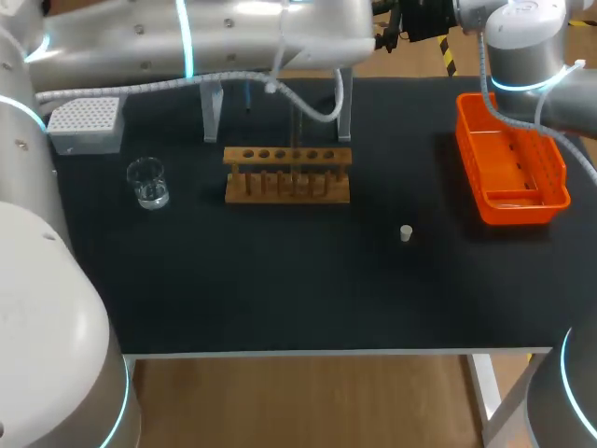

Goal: Invert the test tube, pick up the pipette, mount the tip to pipette, aspirate from beaker and dispense into the tube, eject the tip, return the pipette, and cap with the stopper.

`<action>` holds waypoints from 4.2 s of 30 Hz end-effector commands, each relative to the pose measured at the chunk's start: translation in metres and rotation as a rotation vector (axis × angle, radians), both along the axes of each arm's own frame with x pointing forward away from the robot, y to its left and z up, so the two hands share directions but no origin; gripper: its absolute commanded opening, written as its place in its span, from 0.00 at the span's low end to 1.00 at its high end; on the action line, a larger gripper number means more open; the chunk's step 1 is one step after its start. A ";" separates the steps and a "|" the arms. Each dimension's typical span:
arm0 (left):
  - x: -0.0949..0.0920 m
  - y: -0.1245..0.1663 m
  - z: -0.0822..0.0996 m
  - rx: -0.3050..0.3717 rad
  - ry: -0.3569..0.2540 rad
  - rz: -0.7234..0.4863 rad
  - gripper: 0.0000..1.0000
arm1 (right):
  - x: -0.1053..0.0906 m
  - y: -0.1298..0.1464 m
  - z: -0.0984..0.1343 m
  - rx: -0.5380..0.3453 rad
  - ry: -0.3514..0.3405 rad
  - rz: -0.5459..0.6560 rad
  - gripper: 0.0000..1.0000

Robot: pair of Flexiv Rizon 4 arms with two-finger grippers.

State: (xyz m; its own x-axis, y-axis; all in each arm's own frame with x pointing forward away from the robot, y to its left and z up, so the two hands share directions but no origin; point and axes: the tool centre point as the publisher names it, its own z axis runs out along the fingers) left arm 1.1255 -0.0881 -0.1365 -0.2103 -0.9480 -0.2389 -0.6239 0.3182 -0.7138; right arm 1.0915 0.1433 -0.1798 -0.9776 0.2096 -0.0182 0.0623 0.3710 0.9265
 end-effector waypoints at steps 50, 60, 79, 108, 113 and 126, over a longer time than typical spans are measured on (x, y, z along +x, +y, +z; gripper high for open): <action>-0.187 -0.033 -0.020 -0.353 -0.201 -1.081 1.00 | 0.001 -0.001 0.001 -0.002 0.002 0.003 1.00; -0.173 -0.034 -0.040 -0.383 -0.153 -1.157 1.00 | 0.001 -0.001 0.001 -0.002 0.002 0.003 1.00; -0.171 -0.045 -0.065 -0.390 -0.103 -1.213 1.00 | 0.001 -0.001 0.001 -0.002 0.002 0.003 1.00; -0.155 -0.082 -0.104 -0.297 -0.080 -1.117 1.00 | 0.001 -0.001 0.001 -0.002 0.002 0.003 1.00; -0.156 -0.094 -0.113 -0.289 -0.050 -1.146 1.00 | 0.001 -0.001 0.001 -0.002 0.002 0.003 1.00; -0.146 -0.106 -0.129 -0.292 -0.028 -1.146 1.00 | 0.001 -0.001 0.001 -0.002 0.002 0.003 1.00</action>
State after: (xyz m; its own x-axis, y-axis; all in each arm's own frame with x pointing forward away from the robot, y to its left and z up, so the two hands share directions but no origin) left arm 0.9762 -0.1912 -0.2626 -0.9705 -0.2325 -0.0640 -0.0648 0.5071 -0.8595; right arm 1.0916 0.1432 -0.1798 -0.9776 0.2096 -0.0182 0.0623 0.3710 0.9265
